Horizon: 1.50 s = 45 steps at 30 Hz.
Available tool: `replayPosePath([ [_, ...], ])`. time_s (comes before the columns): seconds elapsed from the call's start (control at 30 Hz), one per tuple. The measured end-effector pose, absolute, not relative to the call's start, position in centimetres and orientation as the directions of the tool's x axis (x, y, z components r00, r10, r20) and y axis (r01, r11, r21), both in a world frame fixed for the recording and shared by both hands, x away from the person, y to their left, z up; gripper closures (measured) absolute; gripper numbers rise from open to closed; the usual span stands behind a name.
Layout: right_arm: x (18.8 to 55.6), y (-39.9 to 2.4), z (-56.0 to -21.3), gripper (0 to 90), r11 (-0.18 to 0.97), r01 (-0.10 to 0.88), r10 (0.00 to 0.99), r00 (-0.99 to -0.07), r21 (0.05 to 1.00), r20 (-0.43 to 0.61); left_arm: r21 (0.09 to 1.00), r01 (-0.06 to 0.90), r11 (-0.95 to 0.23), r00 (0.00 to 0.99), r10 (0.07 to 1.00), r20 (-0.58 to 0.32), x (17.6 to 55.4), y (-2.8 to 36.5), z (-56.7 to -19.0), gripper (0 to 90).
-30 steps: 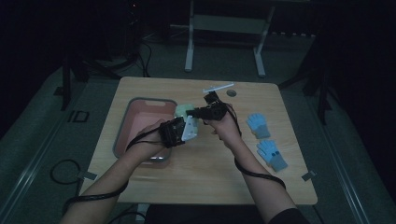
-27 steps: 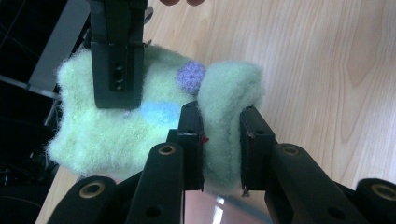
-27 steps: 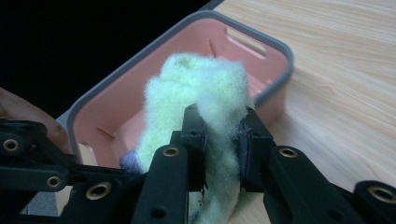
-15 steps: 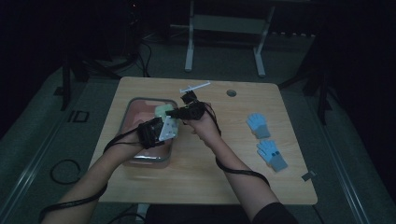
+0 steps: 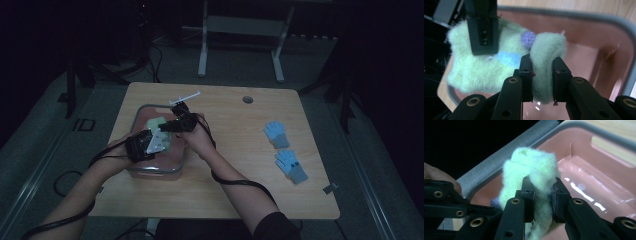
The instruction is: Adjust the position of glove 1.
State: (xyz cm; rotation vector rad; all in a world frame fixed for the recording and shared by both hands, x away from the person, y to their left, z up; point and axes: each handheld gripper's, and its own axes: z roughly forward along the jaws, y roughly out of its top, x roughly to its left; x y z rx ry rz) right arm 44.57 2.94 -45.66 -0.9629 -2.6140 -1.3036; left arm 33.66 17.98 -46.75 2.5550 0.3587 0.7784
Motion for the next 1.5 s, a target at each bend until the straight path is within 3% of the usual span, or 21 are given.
replayPosePath([
  [0.27, 45.3, 3.9, -48.4, 75.2, 0.496, 0.59, 0.531, -0.787, 0.637, 0.315, 0.422, 0.15, -0.894, 0.854, 0.332, 0.4, 35.3, 17.7, -49.3, 74.1],
  [0.63, 45.8, 3.5, -49.0, 66.8, 0.511, 0.613, 0.57, -0.766, 0.602, 0.297, 0.365, 0.174, -0.915, 0.888, 0.306, 0.342, 37.0, 16.9, -49.9, 72.7],
  [0.7, 45.9, 3.1, -49.1, 61.4, 0.52, 0.616, 0.574, -0.765, 0.592, 0.292, 0.34, 0.207, -0.917, 0.899, 0.315, 0.303, 37.4, 16.8, -50.2, 70.9],
  [0.8, 46.1, 2.4, -49.1, 59.5, 0.511, 0.621, 0.577, -0.76, 0.594, 0.298, 0.326, 0.248, -0.912, 0.902, 0.341, 0.265, 37.5, 17.0, -50.5, 63.6],
  [1.17, 45.4, 0.1, -47.2, 55.5, 0.477, 0.596, 0.548, -0.777, 0.646, 0.312, 0.45, 0.373, -0.811, 0.83, 0.509, 0.229, 37.1, 18.1, -48.7, 16.0],
  [1.5, 44.0, -2.2, -44.9, 52.5, 0.478, 0.539, 0.516, -0.811, 0.693, 0.275, 0.567, 0.376, -0.733, 0.82, 0.548, 0.165, 36.6, 16.7, -46.7, 7.2],
])
